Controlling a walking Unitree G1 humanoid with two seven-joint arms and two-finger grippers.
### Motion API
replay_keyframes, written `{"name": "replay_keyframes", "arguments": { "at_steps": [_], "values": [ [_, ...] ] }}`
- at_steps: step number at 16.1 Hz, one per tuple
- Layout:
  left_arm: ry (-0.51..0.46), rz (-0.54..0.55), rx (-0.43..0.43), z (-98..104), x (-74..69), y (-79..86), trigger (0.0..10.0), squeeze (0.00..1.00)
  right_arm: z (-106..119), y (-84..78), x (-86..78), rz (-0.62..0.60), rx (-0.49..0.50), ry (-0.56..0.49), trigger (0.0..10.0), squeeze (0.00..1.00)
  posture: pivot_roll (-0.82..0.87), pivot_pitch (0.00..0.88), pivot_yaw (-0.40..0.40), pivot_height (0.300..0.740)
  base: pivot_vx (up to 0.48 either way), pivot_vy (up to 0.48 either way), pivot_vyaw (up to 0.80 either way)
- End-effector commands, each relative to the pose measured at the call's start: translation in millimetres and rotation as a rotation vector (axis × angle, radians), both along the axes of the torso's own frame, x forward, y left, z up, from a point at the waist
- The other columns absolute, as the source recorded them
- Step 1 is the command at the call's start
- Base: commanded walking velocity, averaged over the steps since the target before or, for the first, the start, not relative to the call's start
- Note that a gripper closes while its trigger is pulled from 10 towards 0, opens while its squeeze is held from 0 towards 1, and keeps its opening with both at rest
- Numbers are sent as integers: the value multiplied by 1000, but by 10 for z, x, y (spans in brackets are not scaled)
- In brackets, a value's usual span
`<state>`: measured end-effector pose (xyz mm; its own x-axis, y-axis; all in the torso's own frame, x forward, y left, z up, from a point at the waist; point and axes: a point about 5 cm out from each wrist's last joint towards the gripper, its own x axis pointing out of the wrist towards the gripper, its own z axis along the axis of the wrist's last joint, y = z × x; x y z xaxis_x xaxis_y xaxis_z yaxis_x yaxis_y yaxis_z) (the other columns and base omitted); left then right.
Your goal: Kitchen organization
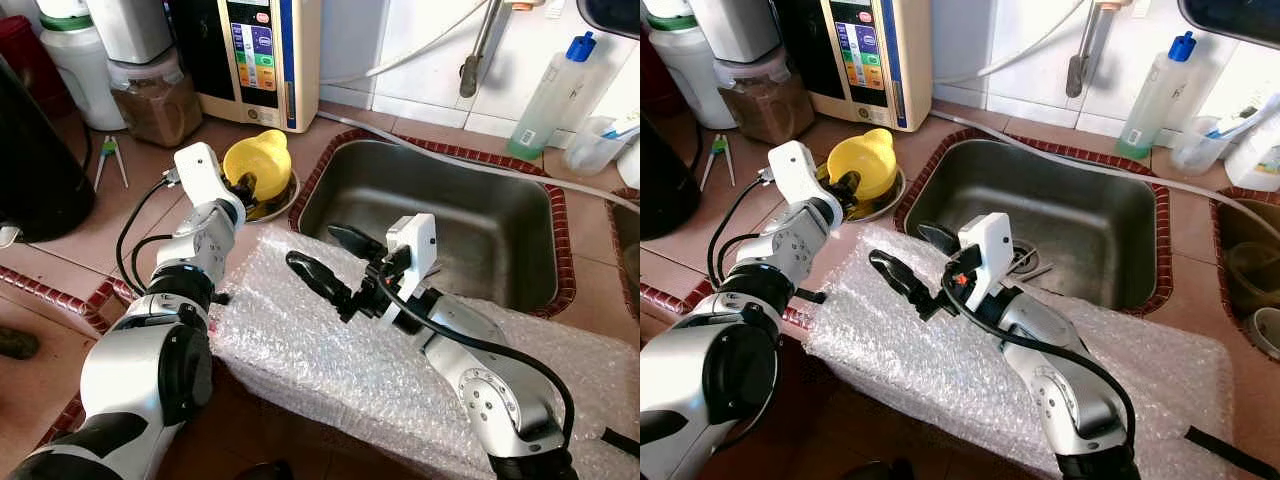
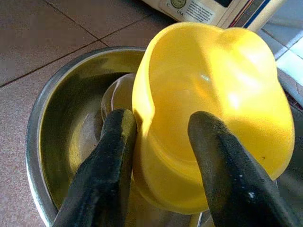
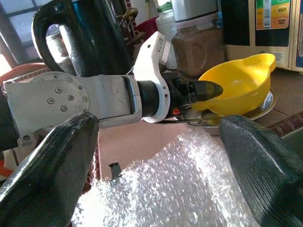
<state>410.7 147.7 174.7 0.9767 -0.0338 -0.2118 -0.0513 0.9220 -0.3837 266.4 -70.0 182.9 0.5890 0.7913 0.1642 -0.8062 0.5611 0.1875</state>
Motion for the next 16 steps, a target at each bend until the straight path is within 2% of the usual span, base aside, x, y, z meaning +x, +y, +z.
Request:
{"name": "replay_keyframes", "arguments": {
  "at_steps": [1, 6, 10, 16],
  "values": [
    [32, 4, -6, -62, -16, 29, 0, 0, 40, 7, -23, 13, 4, -16, 10000, 0, -71, 91, 44, 740, 0, 0, 0],
    [14, -1, -6, -65, -20, 37, 0, 0, 32, 8, -15, 12, 1, -14, 10000, 0, -69, 89, 45, 740, 0, 0, 0],
    [-44, 4, 8, -40, -24, 55, 0, 0, 22, 12, -11, 11, 0, -12, 10000, 0, -67, 86, 43, 740, 0, 0, 0],
    [-161, 80, 26, 79, -21, 161, 0, 0, 19, -3, 14, -2, 0, -14, 10000, 0, -63, 79, 43, 740, 0, 0, 0]
  ]
}}
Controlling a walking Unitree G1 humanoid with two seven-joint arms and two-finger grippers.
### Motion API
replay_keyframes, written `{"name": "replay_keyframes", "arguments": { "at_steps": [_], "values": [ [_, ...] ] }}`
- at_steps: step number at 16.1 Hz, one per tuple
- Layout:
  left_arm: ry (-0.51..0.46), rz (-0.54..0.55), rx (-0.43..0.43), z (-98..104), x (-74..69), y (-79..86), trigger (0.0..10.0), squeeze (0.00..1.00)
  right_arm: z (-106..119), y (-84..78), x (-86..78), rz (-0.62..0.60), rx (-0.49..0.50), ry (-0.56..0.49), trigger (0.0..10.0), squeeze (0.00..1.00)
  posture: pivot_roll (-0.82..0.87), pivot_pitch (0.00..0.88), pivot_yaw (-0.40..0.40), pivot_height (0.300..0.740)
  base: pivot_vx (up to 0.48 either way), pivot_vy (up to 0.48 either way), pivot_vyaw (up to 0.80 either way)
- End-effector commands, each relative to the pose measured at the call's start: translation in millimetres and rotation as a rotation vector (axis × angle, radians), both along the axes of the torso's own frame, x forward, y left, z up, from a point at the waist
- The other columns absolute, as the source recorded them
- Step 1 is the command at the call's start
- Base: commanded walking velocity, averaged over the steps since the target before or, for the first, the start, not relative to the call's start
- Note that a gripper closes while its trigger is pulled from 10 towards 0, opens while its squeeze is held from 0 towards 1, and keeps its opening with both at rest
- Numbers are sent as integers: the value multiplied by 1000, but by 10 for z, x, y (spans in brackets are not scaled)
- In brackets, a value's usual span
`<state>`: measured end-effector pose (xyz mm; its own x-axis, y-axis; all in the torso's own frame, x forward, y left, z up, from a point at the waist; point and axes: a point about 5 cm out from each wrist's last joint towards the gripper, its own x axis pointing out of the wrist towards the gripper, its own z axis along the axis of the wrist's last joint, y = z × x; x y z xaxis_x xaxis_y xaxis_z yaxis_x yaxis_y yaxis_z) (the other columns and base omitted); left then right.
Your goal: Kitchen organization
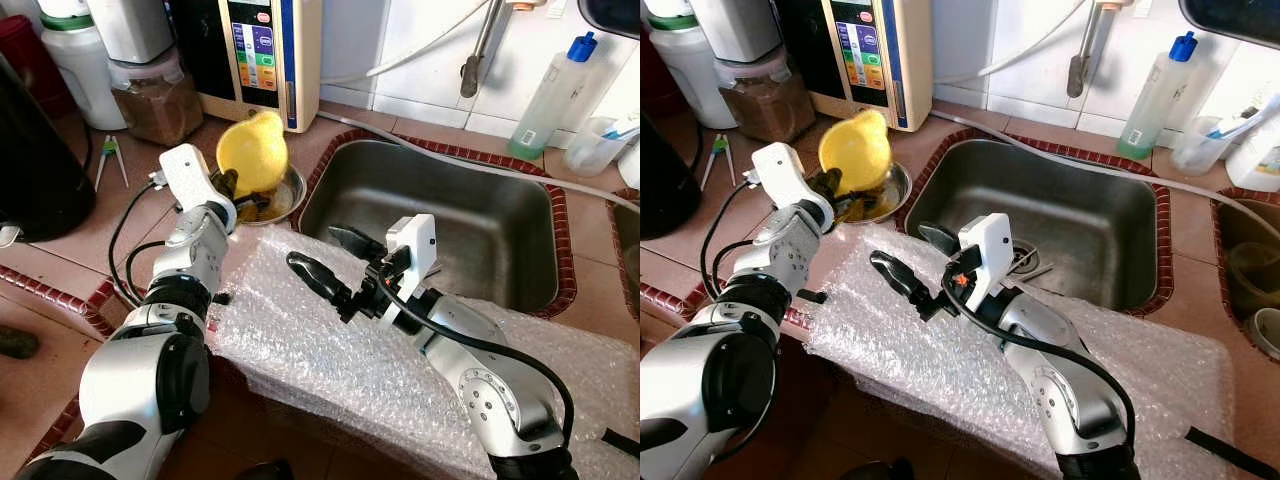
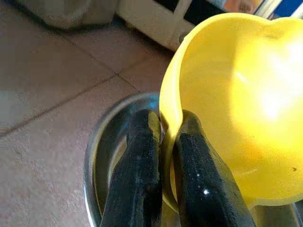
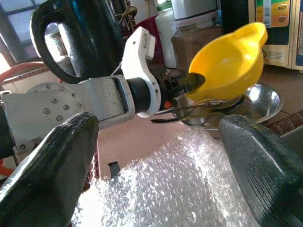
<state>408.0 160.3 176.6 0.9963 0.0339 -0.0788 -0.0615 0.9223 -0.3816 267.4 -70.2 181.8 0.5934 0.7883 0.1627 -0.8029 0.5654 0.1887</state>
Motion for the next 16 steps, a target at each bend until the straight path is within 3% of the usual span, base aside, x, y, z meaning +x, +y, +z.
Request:
{"name": "replay_keyframes", "arguments": {
  "at_steps": [1, 2, 5, 6, 8, 12, 16],
  "values": [
    [-51, 28, 22, 86, 5, 41, 0, 0, 36, -2, 19, -7, 9, -16, 10000, 0, -62, 77, 43, 740, 0, 0, 0],
    [-64, 39, 22, 100, 4, 50, 0, 0, 38, -3, 23, -11, 10, -18, 10000, 0, -62, 77, 43, 740, 0, 0, 0],
    [-204, 61, 195, 284, -6, 38, 0, 0, 107, -39, 92, -68, 36, -35, 10000, 0, -58, 78, 38, 740, 0, 0, 0],
    [-247, 70, 277, 335, -21, 12, 0, 0, 223, -49, 121, -90, 56, -65, 10000, 0, -59, 79, 39, 740, 0, 0, 0],
    [-345, 59, 355, 437, -52, -79, 0, 0, 389, -65, 161, -117, 118, -89, 10000, 0, -62, 81, 39, 740, 0, 0, 0],
    [-466, -60, 382, 465, -156, -423, 0, 0, 426, -171, 262, -205, 225, -35, 10000, 0, -60, 87, 36, 740, 0, 0, 0],
    [-511, -206, 366, 344, -311, -763, 0, 0, 374, -250, 367, -304, 235, 3, 10000, 0, -58, 88, 35, 740, 0, 0, 0]
  ]
}}
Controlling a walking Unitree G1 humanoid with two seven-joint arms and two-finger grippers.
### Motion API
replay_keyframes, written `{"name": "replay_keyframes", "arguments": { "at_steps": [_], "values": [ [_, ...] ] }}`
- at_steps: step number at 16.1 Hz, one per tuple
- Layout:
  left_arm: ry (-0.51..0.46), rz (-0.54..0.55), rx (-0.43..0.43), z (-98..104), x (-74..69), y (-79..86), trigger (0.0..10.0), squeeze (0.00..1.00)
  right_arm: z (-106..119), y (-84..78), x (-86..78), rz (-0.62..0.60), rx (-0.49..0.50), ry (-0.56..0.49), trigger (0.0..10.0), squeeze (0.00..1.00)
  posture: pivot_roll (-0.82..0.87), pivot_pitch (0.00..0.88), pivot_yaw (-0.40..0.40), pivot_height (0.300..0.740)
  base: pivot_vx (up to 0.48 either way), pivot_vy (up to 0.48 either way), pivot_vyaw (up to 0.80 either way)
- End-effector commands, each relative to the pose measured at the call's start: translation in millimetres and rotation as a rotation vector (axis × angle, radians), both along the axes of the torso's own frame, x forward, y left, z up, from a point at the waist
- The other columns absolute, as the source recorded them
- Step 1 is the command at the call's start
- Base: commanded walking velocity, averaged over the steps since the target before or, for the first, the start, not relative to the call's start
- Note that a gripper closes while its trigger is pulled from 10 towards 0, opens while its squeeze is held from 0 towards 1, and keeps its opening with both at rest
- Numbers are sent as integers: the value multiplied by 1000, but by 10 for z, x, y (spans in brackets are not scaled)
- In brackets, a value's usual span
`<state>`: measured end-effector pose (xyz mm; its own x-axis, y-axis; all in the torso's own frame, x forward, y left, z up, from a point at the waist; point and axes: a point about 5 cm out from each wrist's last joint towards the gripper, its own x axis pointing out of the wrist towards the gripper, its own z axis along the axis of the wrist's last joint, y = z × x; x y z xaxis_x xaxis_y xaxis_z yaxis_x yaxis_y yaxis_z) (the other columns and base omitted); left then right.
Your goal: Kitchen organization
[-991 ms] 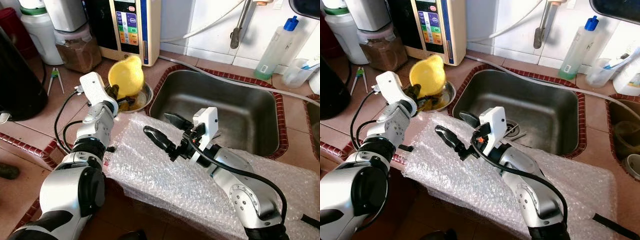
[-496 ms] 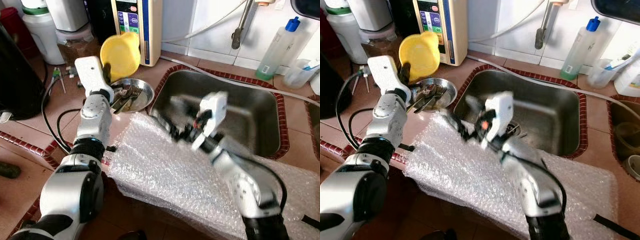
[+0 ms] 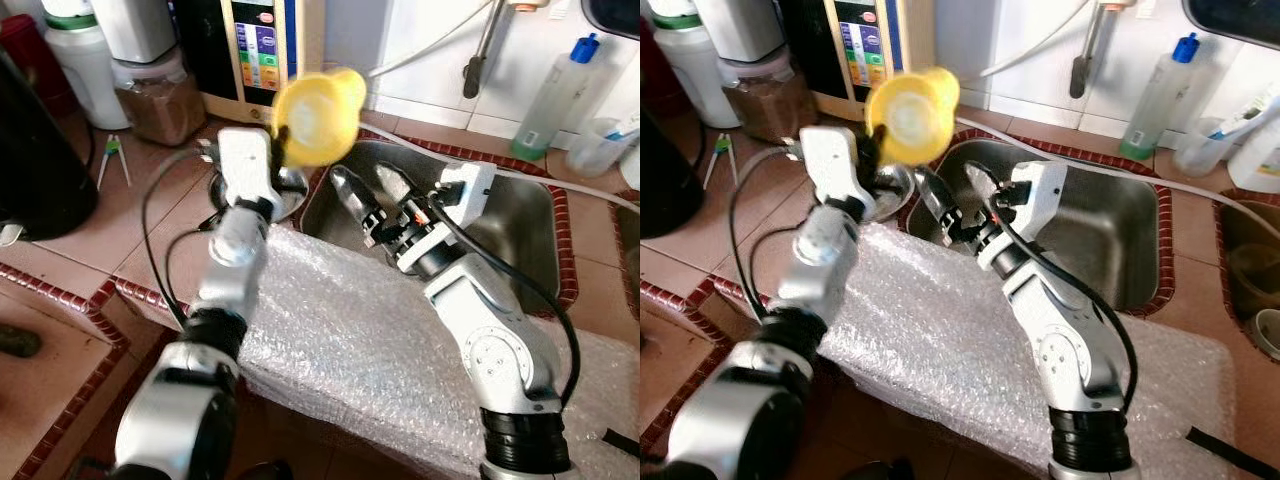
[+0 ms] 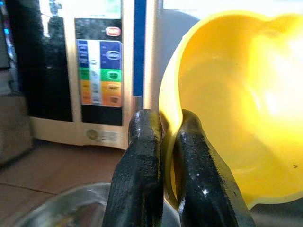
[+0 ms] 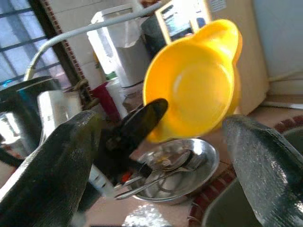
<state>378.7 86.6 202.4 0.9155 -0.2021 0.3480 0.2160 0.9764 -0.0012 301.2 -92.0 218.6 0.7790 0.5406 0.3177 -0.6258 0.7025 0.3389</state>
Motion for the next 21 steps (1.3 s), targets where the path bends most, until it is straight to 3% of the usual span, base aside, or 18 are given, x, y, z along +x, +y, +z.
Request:
{"name": "replay_keyframes", "arguments": {
  "at_steps": [1, 6, 9, 10, 11, 18, 21],
  "values": [
    [-55, -45, 10, 82, -58, -86, 0, 0, -21, -66, 67, -67, -1, 22, 10000, 0, -58, 88, 35, 740, 0, 0, 0],
    [-70, -136, -12, 72, -195, -308, 0, 0, -143, -302, 281, -267, -34, 81, 10000, 0, -58, 90, 32, 740, 0, 0, 0],
    [-57, -170, -16, 33, -266, -382, 0, 0, -144, -343, 350, -296, -35, 75, 10000, 0, -53, 92, 29, 740, 0, 0, 0],
    [-46, -180, -11, 13, -281, -404, 0, 0, -135, -362, 360, -307, -28, 67, 588, 0, -52, 93, 28, 740, 0, 0, 0],
    [-33, -185, -14, -17, -294, -414, 0, 0, -131, -382, 373, -314, -20, 65, 0, 0, -52, 93, 28, 740, 0, 0, 0],
    [-29, -257, -51, -7, -380, -515, 0, 0, -223, -542, 441, -396, -42, 107, 0, 0, -56, 95, 31, 740, 0, 0, 0],
    [-27, -287, -60, -16, -419, -551, 0, 0, -240, -535, 454, -397, -35, 119, 0, 0, -53, 93, 29, 740, 0, 0, 0]
  ]
}}
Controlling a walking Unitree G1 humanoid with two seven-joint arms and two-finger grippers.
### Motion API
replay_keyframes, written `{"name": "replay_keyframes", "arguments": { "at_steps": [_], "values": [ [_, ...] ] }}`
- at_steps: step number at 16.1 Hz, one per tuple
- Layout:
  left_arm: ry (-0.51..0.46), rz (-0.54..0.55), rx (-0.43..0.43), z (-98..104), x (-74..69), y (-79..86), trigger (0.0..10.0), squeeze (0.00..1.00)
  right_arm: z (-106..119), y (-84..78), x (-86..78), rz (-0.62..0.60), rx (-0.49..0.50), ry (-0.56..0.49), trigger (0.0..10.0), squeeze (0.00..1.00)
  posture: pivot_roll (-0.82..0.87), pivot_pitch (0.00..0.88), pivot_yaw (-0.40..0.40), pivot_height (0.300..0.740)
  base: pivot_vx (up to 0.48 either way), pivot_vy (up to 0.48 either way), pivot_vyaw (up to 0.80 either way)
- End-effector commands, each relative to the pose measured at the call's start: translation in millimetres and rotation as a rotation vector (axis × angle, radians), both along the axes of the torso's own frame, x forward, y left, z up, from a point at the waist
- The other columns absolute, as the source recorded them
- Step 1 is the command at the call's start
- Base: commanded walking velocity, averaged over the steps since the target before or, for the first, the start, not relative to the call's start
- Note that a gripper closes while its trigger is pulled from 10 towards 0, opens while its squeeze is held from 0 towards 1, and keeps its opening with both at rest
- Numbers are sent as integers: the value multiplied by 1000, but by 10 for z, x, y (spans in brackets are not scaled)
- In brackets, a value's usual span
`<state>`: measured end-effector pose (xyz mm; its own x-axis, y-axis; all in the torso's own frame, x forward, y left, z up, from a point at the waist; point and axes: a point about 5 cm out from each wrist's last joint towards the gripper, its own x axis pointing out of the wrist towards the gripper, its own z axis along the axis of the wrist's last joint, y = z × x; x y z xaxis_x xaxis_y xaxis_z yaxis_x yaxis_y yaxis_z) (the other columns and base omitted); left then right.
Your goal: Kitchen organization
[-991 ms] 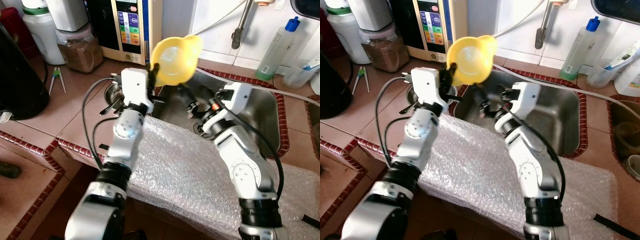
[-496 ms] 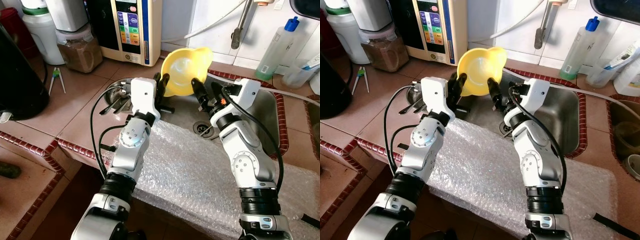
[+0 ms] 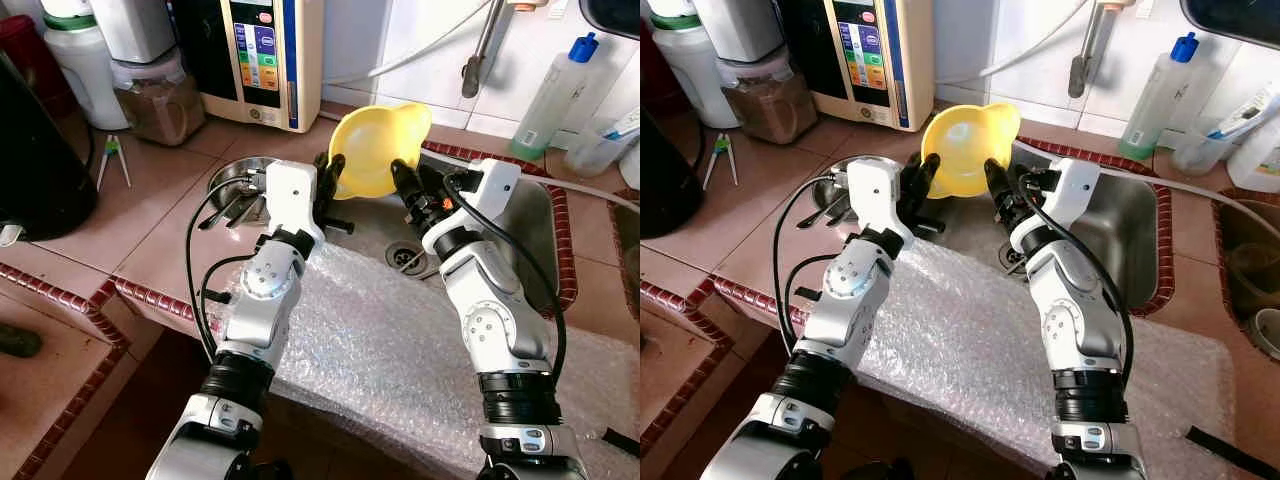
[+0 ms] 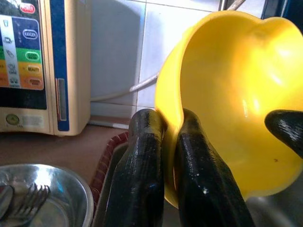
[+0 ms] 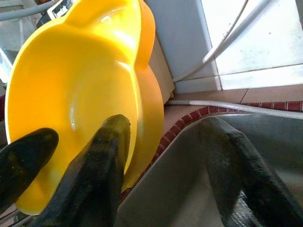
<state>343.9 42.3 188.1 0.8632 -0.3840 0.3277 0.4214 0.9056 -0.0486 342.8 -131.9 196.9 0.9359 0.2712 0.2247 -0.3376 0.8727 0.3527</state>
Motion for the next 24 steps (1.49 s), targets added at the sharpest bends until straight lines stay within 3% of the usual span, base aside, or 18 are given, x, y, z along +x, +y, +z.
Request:
{"name": "replay_keyframes", "arguments": {
  "at_steps": [1, 4, 9, 14, 15, 16, 17, 18, 21, 24],
  "values": [
    [-60, -77, -30, 124, -80, -120, 0, 0, -29, -128, 38, -72, 6, 31, 0, 0, -54, 92, 30, 740, 0, 0, 0],
    [-66, -106, -32, 136, -103, -152, 0, 0, -59, -111, 47, -65, 17, 48, 0, 0, -53, 91, 33, 740, 0, 0, 0],
    [-83, -138, -18, 141, -145, -185, 0, 0, -233, -128, 91, -110, -38, 178, 0, 0, -48, 93, 34, 740, 0, 0, 0],
    [-92, -160, -21, 144, -161, -195, 0, 0, -262, -140, 116, -121, -17, 207, 0, 0, -47, 89, 35, 740, 0, 0, 0],
    [-89, -184, -37, 142, -178, -209, 0, 1000, -266, -154, 116, -125, -11, 209, 0, 0, -48, 87, 35, 740, 0, 0, 0],
    [-87, -192, -38, 138, -185, -216, 0, 1000, -267, -162, 117, -128, -6, 211, 0, 0, -48, 87, 35, 740, 0, 0, 0],
    [-80, -208, -40, 126, -190, -228, 3647, 1000, -266, -196, 122, -150, 16, 214, 0, 0, -47, 86, 34, 740, 0, 0, 0],
    [-72, -210, -38, 117, -183, -226, 10000, 1000, -247, -235, 127, -188, 20, 200, 0, 0, -47, 86, 34, 740, 0, 0, 0],
    [0, -205, 9, 24, -134, -222, 10000, 1000, -154, -400, 160, -315, 20, 147, 0, 0, -42, 84, 32, 740, 0, 0, 0],
    [54, -288, 27, -30, -156, -278, 10000, 1000, -173, -700, 185, -530, -78, 159, 0, 0, -39, 88, 29, 740, 0, 0, 0]
  ]
}}
